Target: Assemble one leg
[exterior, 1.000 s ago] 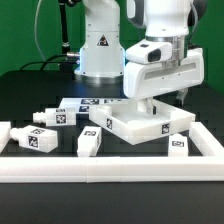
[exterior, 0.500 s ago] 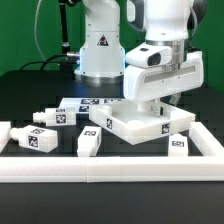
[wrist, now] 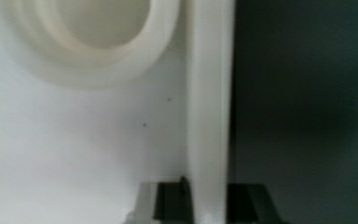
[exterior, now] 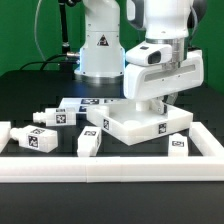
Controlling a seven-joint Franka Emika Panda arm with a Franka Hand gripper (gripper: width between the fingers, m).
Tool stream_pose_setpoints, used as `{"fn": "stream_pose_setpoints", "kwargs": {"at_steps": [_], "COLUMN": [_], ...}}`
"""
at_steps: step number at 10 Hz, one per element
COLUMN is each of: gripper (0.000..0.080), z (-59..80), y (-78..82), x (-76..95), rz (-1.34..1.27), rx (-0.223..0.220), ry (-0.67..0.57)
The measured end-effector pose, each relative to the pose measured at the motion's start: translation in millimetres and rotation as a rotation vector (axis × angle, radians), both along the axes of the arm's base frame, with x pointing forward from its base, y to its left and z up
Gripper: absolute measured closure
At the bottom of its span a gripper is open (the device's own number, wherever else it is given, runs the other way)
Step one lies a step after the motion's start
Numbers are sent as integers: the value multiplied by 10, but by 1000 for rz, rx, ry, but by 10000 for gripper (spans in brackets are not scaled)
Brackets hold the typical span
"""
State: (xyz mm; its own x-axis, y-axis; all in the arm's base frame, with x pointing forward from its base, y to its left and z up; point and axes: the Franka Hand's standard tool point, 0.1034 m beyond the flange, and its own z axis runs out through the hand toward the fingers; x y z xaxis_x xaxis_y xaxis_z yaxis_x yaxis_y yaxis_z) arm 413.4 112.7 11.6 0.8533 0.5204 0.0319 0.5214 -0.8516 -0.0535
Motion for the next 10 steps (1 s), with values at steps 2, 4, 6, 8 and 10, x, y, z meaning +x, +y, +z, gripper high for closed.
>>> {"fn": "stream_pose_setpoints", "kwargs": {"at_steps": [2,4,6,8,10], "gripper": [747,747,747,747,747], "z": [12,-1,31,8,-5], "y": [-183,-378,-408,-412,-504], "x": [71,156,250,226,258], "rz": [145,299,359,357,524], "rx": [-3,-9,-11,-11,-24], "ry": [-46,-72,-72,-67,-75]}}
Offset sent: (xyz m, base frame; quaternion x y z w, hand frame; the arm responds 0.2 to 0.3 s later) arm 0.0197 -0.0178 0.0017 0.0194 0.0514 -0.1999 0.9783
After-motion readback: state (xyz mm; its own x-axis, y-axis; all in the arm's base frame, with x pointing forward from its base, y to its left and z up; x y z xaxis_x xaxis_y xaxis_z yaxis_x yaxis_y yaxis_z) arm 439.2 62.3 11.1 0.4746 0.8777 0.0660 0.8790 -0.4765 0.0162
